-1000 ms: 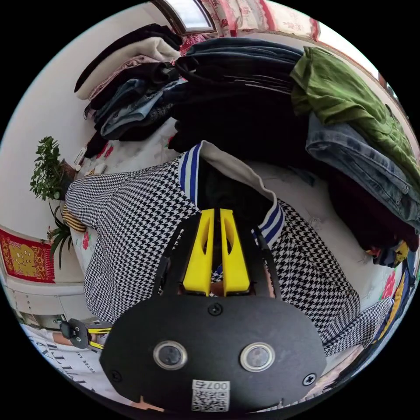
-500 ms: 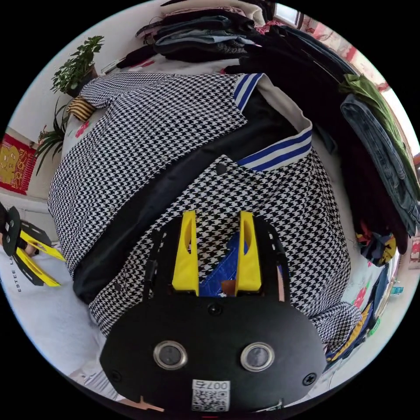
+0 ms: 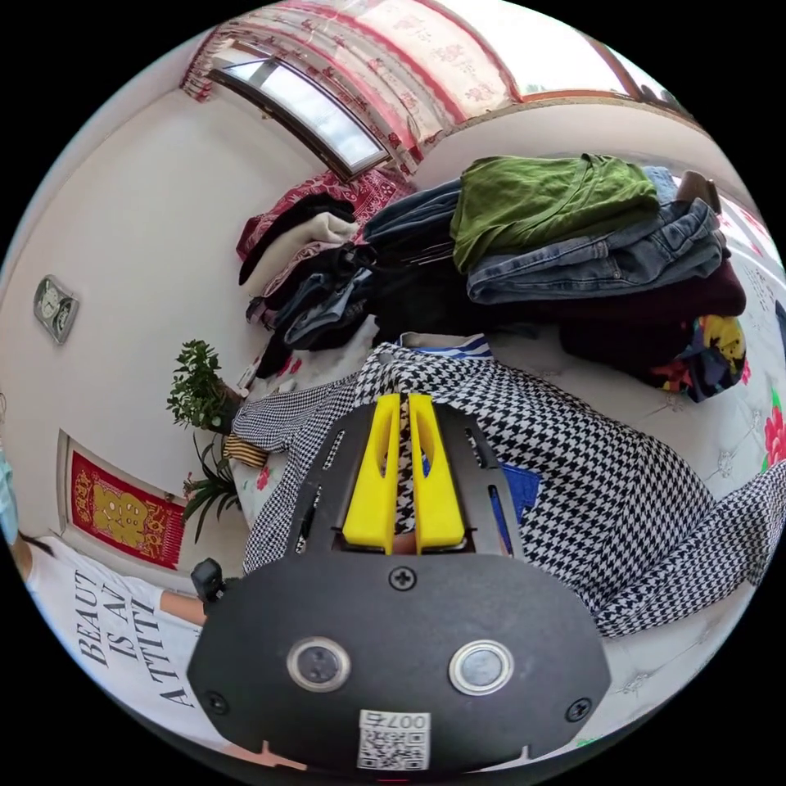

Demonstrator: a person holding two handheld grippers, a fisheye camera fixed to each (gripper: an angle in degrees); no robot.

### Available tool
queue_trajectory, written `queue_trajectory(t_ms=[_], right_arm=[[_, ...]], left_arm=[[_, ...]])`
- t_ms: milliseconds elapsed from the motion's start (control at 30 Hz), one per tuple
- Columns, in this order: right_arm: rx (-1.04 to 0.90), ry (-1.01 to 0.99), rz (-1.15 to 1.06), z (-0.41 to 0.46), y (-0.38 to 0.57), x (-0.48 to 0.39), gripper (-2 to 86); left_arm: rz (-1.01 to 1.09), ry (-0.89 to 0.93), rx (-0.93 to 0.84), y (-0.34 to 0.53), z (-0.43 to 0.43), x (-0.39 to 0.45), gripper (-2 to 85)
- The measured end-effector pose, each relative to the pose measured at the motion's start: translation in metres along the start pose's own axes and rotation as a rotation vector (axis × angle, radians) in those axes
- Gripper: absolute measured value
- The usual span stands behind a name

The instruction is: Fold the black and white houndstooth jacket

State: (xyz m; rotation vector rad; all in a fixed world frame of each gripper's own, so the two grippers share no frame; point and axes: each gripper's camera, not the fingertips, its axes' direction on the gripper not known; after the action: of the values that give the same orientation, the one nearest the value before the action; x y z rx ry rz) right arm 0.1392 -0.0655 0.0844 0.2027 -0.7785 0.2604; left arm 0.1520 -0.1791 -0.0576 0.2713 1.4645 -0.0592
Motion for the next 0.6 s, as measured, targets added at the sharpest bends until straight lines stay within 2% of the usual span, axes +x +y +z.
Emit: queue_trajectory(t_ms=[67, 100, 167, 233, 333, 433, 600], right_arm=[[-0.002, -0.006, 0.015, -0.002, -0.002, 0.002, 0.0], [-0.008, 0.002, 0.016, -0.002, -0.002, 0.003, 0.0], [-0.021, 0.004, 0.019, 0.000, -0.003, 0.002, -0.1], [-0.026, 0.004, 0.030, 0.001, -0.005, 0.003, -0.1], [-0.028, -0.005, 0.053, 0.003, -0.009, 0.006, -0.1], [-0.027, -0.019, 0.079, 0.005, -0.011, 0.010, 0.0], [-0.047, -0.021, 0.099, 0.013, -0.017, 0.008, 0.0]], left_arm=[[-0.009, 0.016, -0.056, -0.005, 0.008, -0.008, 15.4], [-0.028, 0.017, -0.099, -0.007, 0.010, -0.013, 10.7], [-0.046, 0.019, -0.086, -0.005, 0.004, -0.018, 5.0], [-0.032, 0.110, -0.049, 0.002, -0.008, -0.022, 1.6], [-0.027, 0.146, 0.019, 0.015, -0.030, -0.023, 0.5], [-0.043, 0.044, 0.063, 0.028, -0.051, -0.027, 0.1], [-0.056, 0.207, 0.170, 0.044, -0.084, -0.026, -0.4]])
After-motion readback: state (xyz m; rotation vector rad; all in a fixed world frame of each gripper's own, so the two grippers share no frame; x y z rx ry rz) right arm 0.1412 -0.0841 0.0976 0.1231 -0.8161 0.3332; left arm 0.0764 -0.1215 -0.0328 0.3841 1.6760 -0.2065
